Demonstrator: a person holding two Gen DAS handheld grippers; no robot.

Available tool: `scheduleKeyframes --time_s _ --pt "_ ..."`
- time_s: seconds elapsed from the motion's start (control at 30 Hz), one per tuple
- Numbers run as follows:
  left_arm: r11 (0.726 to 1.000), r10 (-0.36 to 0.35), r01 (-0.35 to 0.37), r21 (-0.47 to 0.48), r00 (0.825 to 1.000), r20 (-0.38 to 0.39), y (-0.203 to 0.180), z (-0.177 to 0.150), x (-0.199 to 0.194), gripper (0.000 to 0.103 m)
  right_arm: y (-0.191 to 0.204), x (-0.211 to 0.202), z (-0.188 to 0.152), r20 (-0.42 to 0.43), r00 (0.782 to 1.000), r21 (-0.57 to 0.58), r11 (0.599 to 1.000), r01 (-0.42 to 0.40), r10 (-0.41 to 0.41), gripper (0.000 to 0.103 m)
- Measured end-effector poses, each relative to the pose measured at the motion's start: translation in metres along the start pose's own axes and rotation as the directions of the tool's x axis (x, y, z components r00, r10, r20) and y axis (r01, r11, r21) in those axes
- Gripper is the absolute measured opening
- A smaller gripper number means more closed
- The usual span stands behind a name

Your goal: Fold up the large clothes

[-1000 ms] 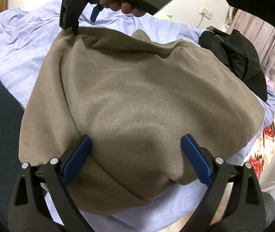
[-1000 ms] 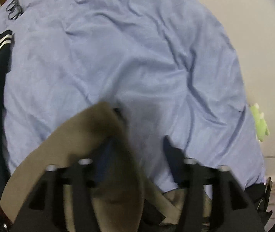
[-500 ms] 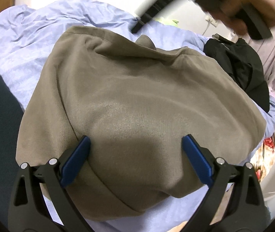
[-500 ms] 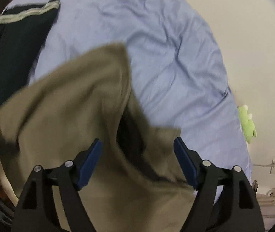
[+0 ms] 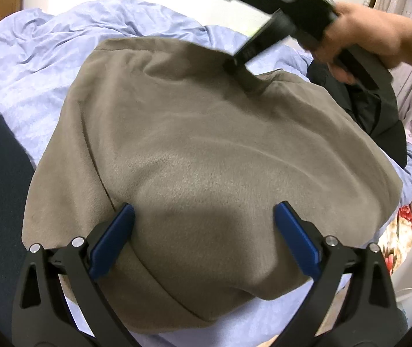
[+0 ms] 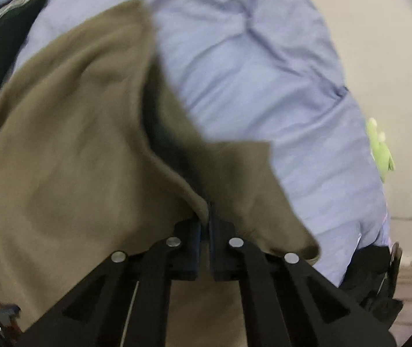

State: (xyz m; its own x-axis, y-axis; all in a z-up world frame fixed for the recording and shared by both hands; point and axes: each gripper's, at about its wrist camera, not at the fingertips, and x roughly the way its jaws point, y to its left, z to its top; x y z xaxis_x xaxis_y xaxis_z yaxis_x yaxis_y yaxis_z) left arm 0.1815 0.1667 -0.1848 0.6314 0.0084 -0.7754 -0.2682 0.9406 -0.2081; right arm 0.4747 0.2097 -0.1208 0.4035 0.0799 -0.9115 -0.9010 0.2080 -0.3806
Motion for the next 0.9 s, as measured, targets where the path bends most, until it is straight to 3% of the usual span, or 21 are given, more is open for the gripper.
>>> scheduleKeyframes --time_s 0.17,0.2,0.23,0.3,0.4,0.53,0.63,0.77,0.8,0.83,0.87,0.9 --pt "1.000 0.002 -0.002 0.004 1.000 0.005 0.000 0.001 0.000 0.095 -0.022 0.011 0.019 0.007 1.000 0.054 0.999 0.007 -0.007 0.012" --pt "1.000 0.003 -0.003 0.004 1.000 0.004 0.000 0.001 0.001 0.095 -0.020 0.020 0.020 -0.011 1.000 0.060 0.998 0.021 -0.020 0.022" --pt "1.000 0.005 -0.005 0.007 1.000 0.002 -0.001 0.001 0.002 0.095 -0.015 0.028 0.021 -0.030 0.998 0.055 0.997 0.050 -0.049 0.040" --pt "1.000 0.009 -0.009 0.014 1.000 0.000 -0.003 0.001 0.002 0.095 -0.006 0.035 0.016 -0.047 0.994 0.024 0.994 0.105 -0.104 0.059" --pt "1.000 0.004 -0.004 0.013 1.000 -0.002 -0.002 0.002 0.000 0.095 -0.005 0.022 0.007 -0.011 0.995 0.020 0.995 0.095 -0.094 0.064" --pt "1.000 -0.024 0.025 -0.019 0.999 0.038 0.003 0.008 -0.009 0.095 -0.041 -0.029 -0.019 0.081 0.996 0.116 0.993 0.031 -0.041 0.072" --pt "0.997 -0.069 0.070 -0.022 0.995 0.066 0.003 0.018 -0.013 0.095 -0.073 -0.061 -0.050 0.128 0.990 0.206 0.978 0.032 -0.059 0.080" --pt "0.995 -0.071 0.069 0.073 0.997 0.028 -0.008 0.031 -0.001 0.095 -0.122 -0.060 -0.102 0.115 0.993 0.394 0.919 -0.035 -0.012 0.079" --pt "0.993 -0.075 0.073 0.098 0.997 0.021 -0.010 0.034 0.003 0.094 -0.132 -0.055 -0.121 0.110 0.994 0.453 0.889 -0.060 0.011 0.071" --pt "0.991 -0.078 0.076 0.107 0.997 0.019 -0.010 0.036 0.006 0.090 -0.135 -0.051 -0.135 0.111 0.993 0.489 0.868 -0.083 0.032 0.048" --pt "0.991 -0.093 0.092 0.099 0.996 0.005 -0.007 0.039 0.012 0.085 -0.140 -0.043 -0.156 0.099 0.993 0.544 0.832 -0.109 0.065 0.035" --pt "0.992 -0.096 0.096 0.085 0.995 -0.005 -0.004 0.039 0.015 0.069 -0.142 -0.035 -0.176 0.083 0.992 0.594 0.795 -0.124 0.093 0.022"
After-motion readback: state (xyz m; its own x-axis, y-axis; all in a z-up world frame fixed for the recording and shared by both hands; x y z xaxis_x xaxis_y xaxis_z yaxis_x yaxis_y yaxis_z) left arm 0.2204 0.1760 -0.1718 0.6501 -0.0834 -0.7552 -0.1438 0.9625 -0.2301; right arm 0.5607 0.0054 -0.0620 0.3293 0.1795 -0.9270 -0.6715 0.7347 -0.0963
